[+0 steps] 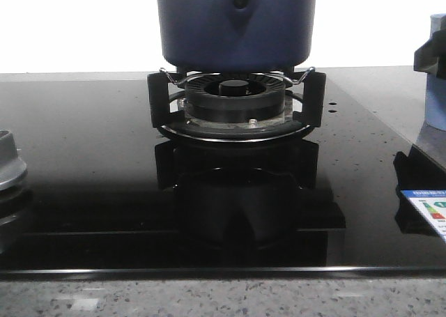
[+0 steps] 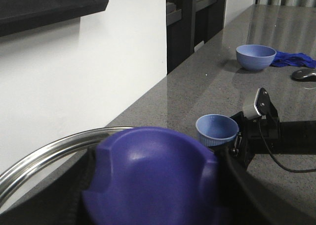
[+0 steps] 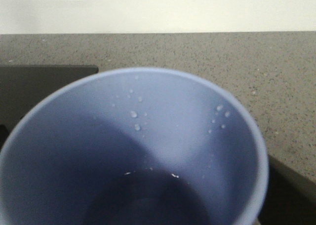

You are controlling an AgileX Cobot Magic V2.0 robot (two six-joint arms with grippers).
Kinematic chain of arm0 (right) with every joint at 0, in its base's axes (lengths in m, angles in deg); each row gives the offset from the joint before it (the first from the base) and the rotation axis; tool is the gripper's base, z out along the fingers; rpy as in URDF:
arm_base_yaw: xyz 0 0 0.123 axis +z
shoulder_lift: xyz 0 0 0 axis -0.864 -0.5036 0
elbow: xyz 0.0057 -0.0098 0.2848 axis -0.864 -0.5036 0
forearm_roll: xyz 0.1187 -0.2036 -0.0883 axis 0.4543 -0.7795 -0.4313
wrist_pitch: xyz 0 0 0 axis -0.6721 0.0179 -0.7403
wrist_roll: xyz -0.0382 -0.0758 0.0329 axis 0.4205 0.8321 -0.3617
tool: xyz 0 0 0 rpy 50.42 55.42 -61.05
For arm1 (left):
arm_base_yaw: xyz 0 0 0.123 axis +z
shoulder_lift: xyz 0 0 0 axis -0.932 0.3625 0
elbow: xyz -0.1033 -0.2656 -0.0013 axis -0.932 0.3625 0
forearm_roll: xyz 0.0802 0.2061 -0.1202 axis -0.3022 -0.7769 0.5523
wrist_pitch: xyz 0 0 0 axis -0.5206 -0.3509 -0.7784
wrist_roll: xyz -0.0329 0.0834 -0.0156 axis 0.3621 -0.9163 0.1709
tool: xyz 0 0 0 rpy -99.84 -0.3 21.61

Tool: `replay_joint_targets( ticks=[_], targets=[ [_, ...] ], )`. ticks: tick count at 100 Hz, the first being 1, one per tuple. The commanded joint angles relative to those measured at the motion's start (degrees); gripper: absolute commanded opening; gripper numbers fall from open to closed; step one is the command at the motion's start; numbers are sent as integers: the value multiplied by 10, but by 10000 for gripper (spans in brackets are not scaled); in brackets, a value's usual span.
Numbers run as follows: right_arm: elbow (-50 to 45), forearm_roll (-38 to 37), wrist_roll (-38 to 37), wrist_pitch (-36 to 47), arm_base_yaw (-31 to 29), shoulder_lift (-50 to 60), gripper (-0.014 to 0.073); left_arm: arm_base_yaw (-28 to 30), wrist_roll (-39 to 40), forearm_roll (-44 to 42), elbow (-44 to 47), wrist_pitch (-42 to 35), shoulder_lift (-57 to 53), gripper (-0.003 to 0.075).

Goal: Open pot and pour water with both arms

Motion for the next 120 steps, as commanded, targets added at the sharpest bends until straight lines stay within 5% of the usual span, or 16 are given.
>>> replay_joint_targets(
  ticks=[1,41,72,120],
  targets=[
    [18,-4,-14,59,-1,-4,648,1,5,65,-17,-16,-19,200],
    [18,-8,-15,115,-1,-25,270,1,5,64,-17,-23,-35,200],
    [45,-142,-15,98,12,45,258,1,8,46,-17,-52,-65,200],
    [304,-295,-15,-126,112,55,258,1,39,26,-15,-65,-92,200]
  ],
)
